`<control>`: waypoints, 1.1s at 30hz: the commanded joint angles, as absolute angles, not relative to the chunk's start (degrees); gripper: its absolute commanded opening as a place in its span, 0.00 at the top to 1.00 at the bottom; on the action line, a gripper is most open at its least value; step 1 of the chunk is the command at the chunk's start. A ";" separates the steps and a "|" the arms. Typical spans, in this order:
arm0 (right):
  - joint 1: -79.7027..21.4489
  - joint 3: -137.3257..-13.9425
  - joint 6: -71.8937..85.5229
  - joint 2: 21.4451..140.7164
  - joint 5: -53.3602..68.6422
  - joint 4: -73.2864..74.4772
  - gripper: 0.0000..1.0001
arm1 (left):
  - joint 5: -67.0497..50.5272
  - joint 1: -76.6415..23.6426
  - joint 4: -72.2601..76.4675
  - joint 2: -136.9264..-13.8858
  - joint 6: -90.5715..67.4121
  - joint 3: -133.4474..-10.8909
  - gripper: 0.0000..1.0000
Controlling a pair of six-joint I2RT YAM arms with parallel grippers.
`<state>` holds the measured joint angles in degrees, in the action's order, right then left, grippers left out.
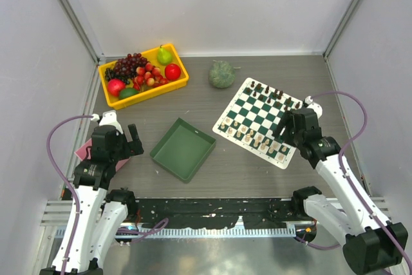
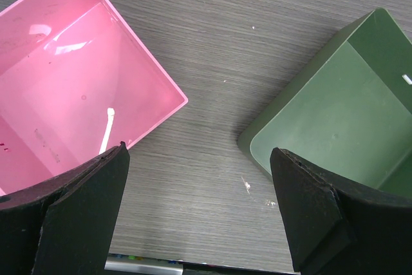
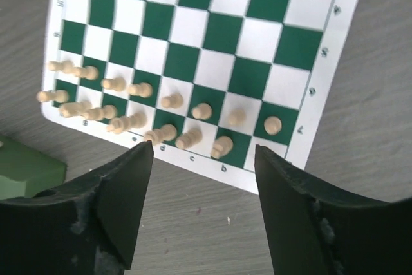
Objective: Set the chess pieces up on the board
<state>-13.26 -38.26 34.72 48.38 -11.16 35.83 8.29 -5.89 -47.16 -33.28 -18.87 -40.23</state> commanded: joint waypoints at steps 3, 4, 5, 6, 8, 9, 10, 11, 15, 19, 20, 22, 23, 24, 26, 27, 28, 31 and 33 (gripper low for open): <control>-13.01 -46.92 25.33 49.30 -8.53 26.99 0.13 | 8.00 -5.98 -45.53 -32.78 -18.46 -41.22 0.01; -12.92 -48.59 24.79 50.00 -8.53 26.46 0.13 | 8.09 -5.89 -45.61 -32.61 -18.46 -41.31 0.01; -13.01 -49.30 24.00 51.40 -8.44 26.11 0.11 | 8.09 -5.98 -45.70 -32.52 -18.46 -41.40 0.01; -13.01 -50.70 23.21 51.85 -7.65 24.97 0.10 | 8.09 -5.89 -45.70 -32.43 -18.54 -41.48 0.01; -13.01 -52.63 22.33 54.65 -5.20 22.78 0.07 | 8.26 -5.98 -45.79 -32.17 -18.63 -41.57 0.01; -12.92 -53.78 22.06 55.62 -3.53 21.81 0.07 | 8.09 -5.89 -45.70 -32.17 -18.55 -41.66 0.01; -12.92 -54.22 21.36 57.55 2.14 19.53 0.02 | 7.91 -5.89 -45.79 -32.17 -18.46 -41.83 0.01; -13.01 -55.45 20.75 58.70 4.81 18.12 0.01 | 7.74 -5.98 -45.79 -32.17 -18.37 -42.10 0.01; -13.18 -62.91 19.16 67.14 14.75 20.21 0.04 | 8.08 -5.89 -46.49 -32.08 -18.37 -43.06 0.01; -13.18 -65.74 15.92 69.70 14.77 22.23 0.04 | 12.74 -5.89 -48.69 -32.25 -18.81 -45.26 0.01; -13.01 -66.00 15.73 69.70 13.98 22.67 0.04 | 13.09 -5.89 -48.95 -32.34 -18.98 -45.79 0.01; -13.09 -66.53 15.64 69.70 11.87 23.90 0.04 | 13.45 -5.98 -49.31 -32.43 -19.95 -47.28 0.01; -13.10 -66.79 16.08 69.78 10.47 24.86 0.05 | 13.53 -5.89 -49.39 -32.78 -20.47 -48.16 0.01; -13.18 -67.06 16.08 69.87 10.20 25.13 0.04 | 13.54 -5.98 -49.39 -32.96 -20.91 -48.86 0.01; -13.18 -67.50 15.91 70.40 9.84 26.36 0.04 | 13.45 -5.89 -49.04 -33.22 -21.97 -50.09 0.01; -13.10 -68.02 15.65 70.66 9.50 27.41 0.05 | 13.45 -5.89 -48.87 -33.40 -22.23 -50.45 0.01; -13.10 -68.29 15.56 70.84 9.23 27.94 0.04 | 13.45 -5.89 -48.52 -33.66 -22.93 -50.88 0.01; -13.01 -69.17 15.29 71.19 6.78 29.53 0.05 | 13.27 -5.89 -48.16 -34.19 -24.43 -51.85 0.01; -13.10 -69.43 15.38 71.02 4.67 29.97 0.04 | 13.36 -5.89 -48.77 -35.24 -25.48 -52.56 0.01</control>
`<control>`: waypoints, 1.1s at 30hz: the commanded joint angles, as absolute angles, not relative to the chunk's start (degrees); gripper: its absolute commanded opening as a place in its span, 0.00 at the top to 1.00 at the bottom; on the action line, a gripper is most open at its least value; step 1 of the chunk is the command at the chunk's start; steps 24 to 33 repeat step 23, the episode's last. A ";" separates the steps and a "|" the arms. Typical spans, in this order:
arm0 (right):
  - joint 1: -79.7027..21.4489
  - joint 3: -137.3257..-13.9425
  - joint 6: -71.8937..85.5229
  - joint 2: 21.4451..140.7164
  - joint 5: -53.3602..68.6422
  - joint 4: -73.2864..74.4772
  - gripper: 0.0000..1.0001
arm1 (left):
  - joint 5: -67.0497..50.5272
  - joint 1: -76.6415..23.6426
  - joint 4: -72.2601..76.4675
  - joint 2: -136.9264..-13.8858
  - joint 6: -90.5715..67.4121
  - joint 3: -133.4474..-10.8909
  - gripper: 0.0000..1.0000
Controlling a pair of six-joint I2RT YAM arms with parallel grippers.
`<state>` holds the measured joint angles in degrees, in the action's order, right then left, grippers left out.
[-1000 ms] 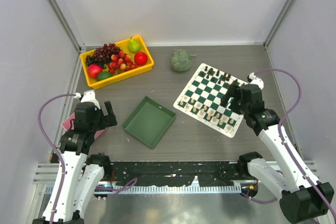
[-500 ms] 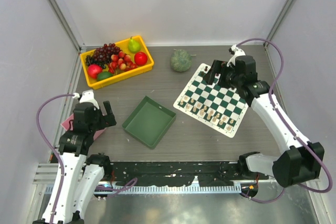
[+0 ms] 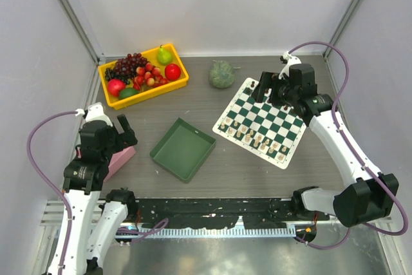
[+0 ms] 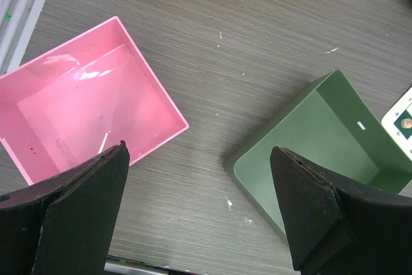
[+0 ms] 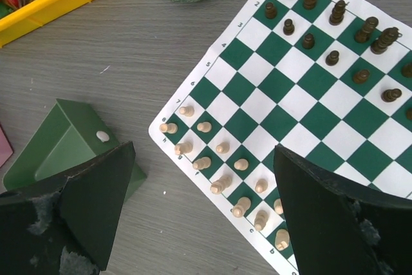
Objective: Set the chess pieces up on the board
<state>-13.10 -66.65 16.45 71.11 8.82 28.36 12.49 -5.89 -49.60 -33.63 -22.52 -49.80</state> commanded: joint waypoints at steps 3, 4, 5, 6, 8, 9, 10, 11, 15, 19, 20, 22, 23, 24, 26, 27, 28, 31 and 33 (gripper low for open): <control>-13.18 -69.17 15.38 70.40 4.04 29.97 0.04 | 13.01 -5.98 -49.04 -36.03 -26.02 -53.09 0.01; -13.10 -69.08 15.64 70.31 4.13 29.71 0.04 | 12.83 -5.89 -49.04 -36.30 -26.19 -53.26 0.01; -13.18 -69.00 15.99 70.14 4.39 29.62 0.05 | 12.40 -5.98 -49.22 -36.65 -26.28 -53.52 0.01; -13.10 -68.99 16.08 69.88 4.31 29.62 0.04 | 12.13 -5.89 -49.31 -37.00 -26.28 -53.79 0.01; -13.10 -68.91 16.35 69.61 4.22 29.53 0.04 | 11.78 -5.89 -49.39 -37.44 -26.54 -54.49 0.01; -13.10 -68.82 16.43 69.35 3.96 29.62 0.04 | 11.60 -5.89 -49.31 -37.62 -26.54 -54.75 0.01; -13.10 -68.64 16.52 69.17 3.78 29.45 0.05 | 11.51 -5.89 -49.13 -37.53 -26.54 -55.10 0.01; -13.10 -68.38 16.70 68.82 3.34 29.18 0.04 | 11.60 -5.89 -49.13 -37.53 -26.46 -55.28 0.01; -13.18 -67.33 16.61 67.59 2.02 28.13 0.05 | 12.39 -5.89 -49.13 -37.18 -26.63 -55.99 0.01; -13.10 -66.71 16.52 66.54 1.23 27.25 0.05 | 12.48 -5.89 -49.57 -37.18 -26.63 -56.25 0.01; -13.18 -66.53 16.52 66.36 0.97 27.25 0.05 | 12.48 -5.89 -49.48 -37.00 -26.54 -56.25 0.01; -13.10 -66.27 16.44 65.92 0.44 26.98 0.04 | 12.83 -5.89 -49.22 -36.65 -26.54 -56.25 0.01; -13.10 -66.18 16.44 65.74 0.18 26.98 0.05 | 13.09 -5.98 -49.04 -36.39 -26.80 -55.99 0.01; -13.10 -66.18 16.44 65.74 0.18 26.98 0.05 | 13.09 -5.98 -49.04 -36.39 -26.80 -55.99 0.01; -13.10 -66.18 16.44 65.74 0.18 26.98 0.05 | 13.09 -5.98 -49.04 -36.39 -26.80 -55.99 0.01; -13.10 -66.18 16.44 65.74 0.18 26.98 0.05 | 13.09 -5.98 -49.04 -36.39 -26.80 -55.99 0.01; -13.10 -66.18 16.44 65.74 0.18 26.98 0.05 | 13.09 -5.98 -49.04 -36.39 -26.80 -55.99 0.01; -13.10 -66.18 16.44 65.74 0.18 26.98 0.05 | 13.09 -5.98 -49.04 -36.39 -26.80 -55.99 0.01; -13.10 -66.18 16.44 65.74 0.18 26.98 0.05 | 13.09 -5.98 -49.04 -36.39 -26.80 -55.99 0.01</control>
